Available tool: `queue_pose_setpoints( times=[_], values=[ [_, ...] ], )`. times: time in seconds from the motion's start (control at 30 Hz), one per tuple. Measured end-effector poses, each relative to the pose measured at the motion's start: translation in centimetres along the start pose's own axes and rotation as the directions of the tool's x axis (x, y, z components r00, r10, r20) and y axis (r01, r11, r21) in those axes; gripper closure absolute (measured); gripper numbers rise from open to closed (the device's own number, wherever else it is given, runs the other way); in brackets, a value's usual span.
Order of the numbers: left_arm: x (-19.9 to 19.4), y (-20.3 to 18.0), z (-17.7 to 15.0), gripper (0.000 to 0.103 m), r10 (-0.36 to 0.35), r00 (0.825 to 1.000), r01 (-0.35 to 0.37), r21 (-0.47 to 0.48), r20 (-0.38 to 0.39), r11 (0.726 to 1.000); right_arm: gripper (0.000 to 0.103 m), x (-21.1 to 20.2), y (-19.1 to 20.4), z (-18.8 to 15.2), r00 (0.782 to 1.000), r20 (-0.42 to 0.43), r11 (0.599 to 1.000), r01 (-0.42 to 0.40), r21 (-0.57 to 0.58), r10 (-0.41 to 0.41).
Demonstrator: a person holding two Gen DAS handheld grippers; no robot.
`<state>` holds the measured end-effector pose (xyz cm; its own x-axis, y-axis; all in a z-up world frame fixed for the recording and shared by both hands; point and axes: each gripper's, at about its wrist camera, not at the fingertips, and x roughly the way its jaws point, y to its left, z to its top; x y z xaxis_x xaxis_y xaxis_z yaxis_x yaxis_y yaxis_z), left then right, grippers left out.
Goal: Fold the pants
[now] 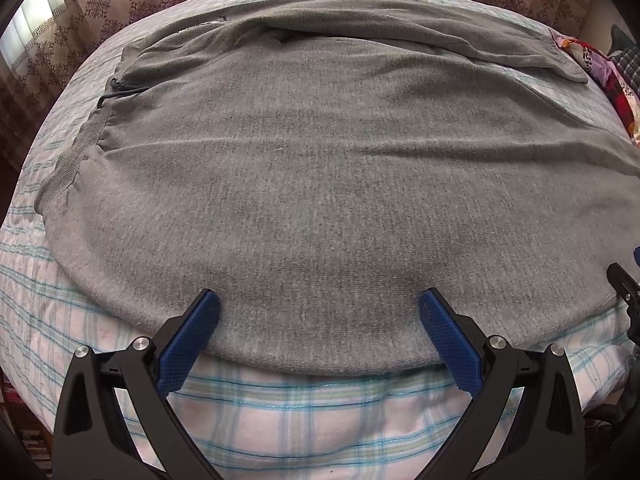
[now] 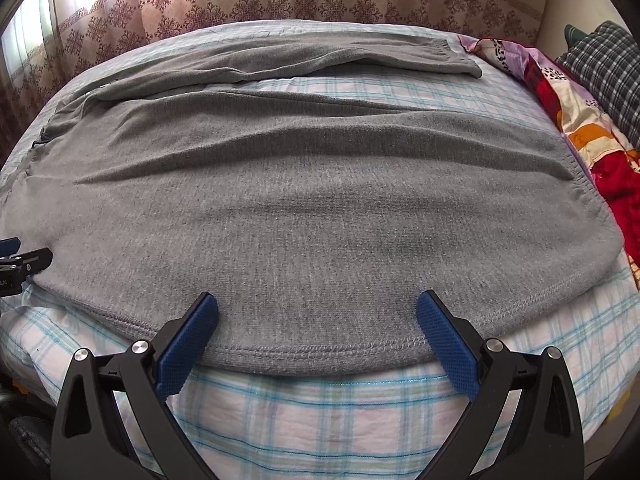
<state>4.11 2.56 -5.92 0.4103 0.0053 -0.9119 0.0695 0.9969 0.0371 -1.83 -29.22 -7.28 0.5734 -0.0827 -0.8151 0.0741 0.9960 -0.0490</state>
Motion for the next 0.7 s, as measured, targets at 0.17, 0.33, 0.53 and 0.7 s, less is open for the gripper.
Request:
queue_pose_setpoints(
  times=[0.17, 0.33, 0.53, 0.7],
  values=[
    [-0.3, 0.2, 0.7, 0.002, -0.008, 1.0, 0.008, -0.015, 0.007, 1.0, 0.005, -0.5, -0.6, 1.6, 0.999, -0.005, 0.999, -0.045, 0.019, 0.045],
    [-0.9, -0.5, 2.7, 0.002, -0.033, 0.999, 0.034, -0.013, 0.034, 0.999, 0.005, -0.7, -1.0, 4.5, 0.998, 0.056, 1.0, -0.031, 0.002, 0.031],
    [-0.4, -2.1, 6.4, 0.002, -0.068, 0.996, 0.068, -0.004, 0.049, 0.998, 0.005, 1.5, -1.4, 8.2, 0.997, 0.062, 0.999, -0.044, 0.025, 0.043],
    [2.2, -3.2, 10.4, 0.002, -0.085, 0.996, 0.085, -0.001, 0.019, 0.996, 0.005, 4.1, -0.6, 10.2, 0.998, 0.041, 0.998, -0.057, 0.014, 0.057]
  ],
)
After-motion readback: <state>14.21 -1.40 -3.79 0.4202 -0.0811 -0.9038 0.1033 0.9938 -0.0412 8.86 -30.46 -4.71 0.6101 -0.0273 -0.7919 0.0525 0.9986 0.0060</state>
